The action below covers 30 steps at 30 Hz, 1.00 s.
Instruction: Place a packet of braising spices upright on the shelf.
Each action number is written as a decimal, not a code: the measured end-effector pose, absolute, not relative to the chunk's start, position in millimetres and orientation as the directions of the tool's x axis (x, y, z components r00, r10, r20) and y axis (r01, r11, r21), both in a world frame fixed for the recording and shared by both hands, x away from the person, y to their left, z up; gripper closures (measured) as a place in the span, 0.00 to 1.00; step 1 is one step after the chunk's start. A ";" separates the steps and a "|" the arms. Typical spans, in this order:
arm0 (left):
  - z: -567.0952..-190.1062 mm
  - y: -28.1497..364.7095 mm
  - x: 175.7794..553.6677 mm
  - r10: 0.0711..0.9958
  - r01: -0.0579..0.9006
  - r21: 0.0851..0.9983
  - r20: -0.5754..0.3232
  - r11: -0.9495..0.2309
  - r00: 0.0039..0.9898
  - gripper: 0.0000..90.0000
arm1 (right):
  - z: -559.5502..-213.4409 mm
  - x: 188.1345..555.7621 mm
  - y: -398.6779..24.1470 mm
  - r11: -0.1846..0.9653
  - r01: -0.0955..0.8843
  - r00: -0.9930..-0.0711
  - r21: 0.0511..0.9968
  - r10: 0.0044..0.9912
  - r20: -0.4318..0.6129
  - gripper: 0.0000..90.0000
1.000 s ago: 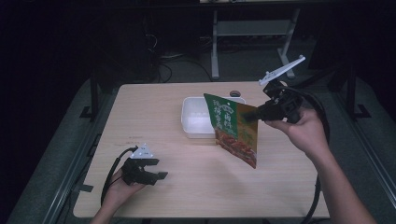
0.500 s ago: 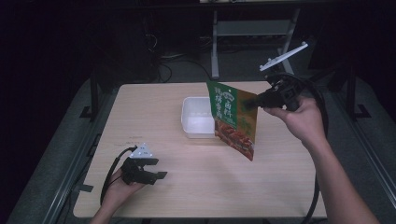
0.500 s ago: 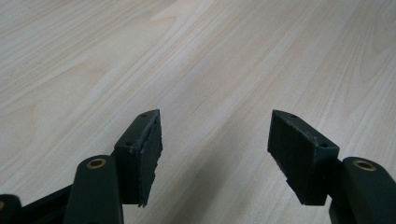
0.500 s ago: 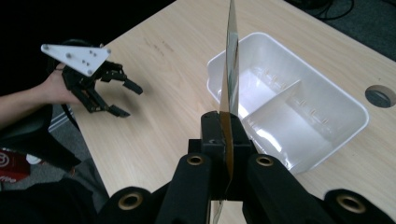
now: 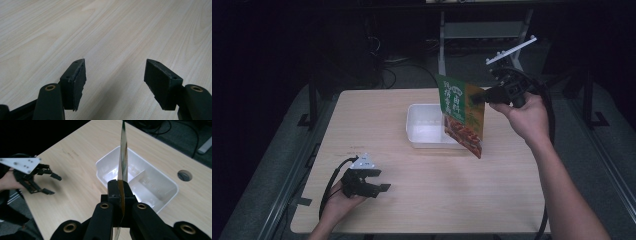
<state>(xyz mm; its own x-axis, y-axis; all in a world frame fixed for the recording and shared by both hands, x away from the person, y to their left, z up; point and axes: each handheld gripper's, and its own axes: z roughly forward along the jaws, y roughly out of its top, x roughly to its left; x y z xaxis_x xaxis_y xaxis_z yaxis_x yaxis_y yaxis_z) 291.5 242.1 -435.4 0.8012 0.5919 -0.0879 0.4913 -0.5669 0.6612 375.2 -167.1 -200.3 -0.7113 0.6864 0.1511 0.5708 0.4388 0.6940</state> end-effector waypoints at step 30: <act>-435.4 243.2 291.8 0.588 0.490 0.666 -0.095 -0.563 0.804 0.37 | -216.1 430.1 -157.9 0.380 0.594 -0.616 0.709 0.781 0.098 1.00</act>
